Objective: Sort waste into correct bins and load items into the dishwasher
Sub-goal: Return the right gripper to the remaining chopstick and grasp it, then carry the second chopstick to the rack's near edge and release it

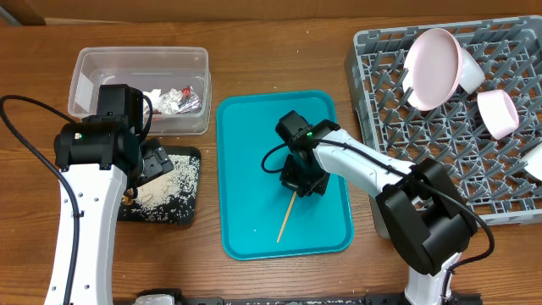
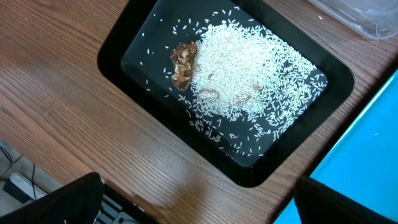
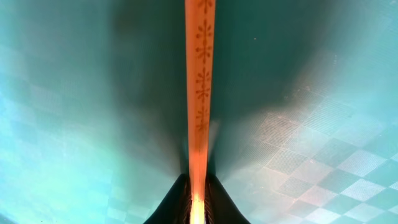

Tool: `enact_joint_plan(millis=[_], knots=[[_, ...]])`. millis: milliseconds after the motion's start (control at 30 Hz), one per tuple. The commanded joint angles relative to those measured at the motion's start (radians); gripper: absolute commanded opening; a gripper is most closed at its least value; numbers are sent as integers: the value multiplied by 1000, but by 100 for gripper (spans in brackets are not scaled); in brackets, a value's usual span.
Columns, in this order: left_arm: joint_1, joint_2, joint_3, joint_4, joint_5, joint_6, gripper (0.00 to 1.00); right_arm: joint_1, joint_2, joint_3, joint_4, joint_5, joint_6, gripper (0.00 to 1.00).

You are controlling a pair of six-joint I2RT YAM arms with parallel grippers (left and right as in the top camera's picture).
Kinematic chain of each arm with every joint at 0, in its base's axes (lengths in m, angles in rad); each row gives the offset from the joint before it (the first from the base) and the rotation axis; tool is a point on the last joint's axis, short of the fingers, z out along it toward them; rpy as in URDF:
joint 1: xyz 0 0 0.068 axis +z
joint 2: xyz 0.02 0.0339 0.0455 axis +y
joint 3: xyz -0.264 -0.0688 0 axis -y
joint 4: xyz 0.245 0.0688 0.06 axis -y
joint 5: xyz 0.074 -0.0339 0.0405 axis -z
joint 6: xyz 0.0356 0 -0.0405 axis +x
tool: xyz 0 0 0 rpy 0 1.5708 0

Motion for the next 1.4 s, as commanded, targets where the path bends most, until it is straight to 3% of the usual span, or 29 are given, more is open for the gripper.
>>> enact_joint_plan(millis=[0,233,433,633,733,867,1133,1367], knots=[[2,-3,2,1,1,-6,100,5,53,-26,1,18,18,9],[2,-3,2,1,1,-6,100,-2,43,-8,-16,18,-53,4],[2,-3,2,1,1,-6,100,-56,-47,96,-79,19,-235,4],[2,-3,2,1,1,-6,100,-177,-170,271,-228,58,-618,4],[2,-3,2,1,1,-6,100,-233,-191,353,-306,143,-718,4],[2,-3,2,1,1,-6,100,-317,-201,425,-372,286,-745,4],[2,-3,2,1,1,-6,100,-489,-201,445,-392,289,-974,4],[2,-3,2,1,1,-6,100,-560,-200,408,-389,254,-1025,4]])
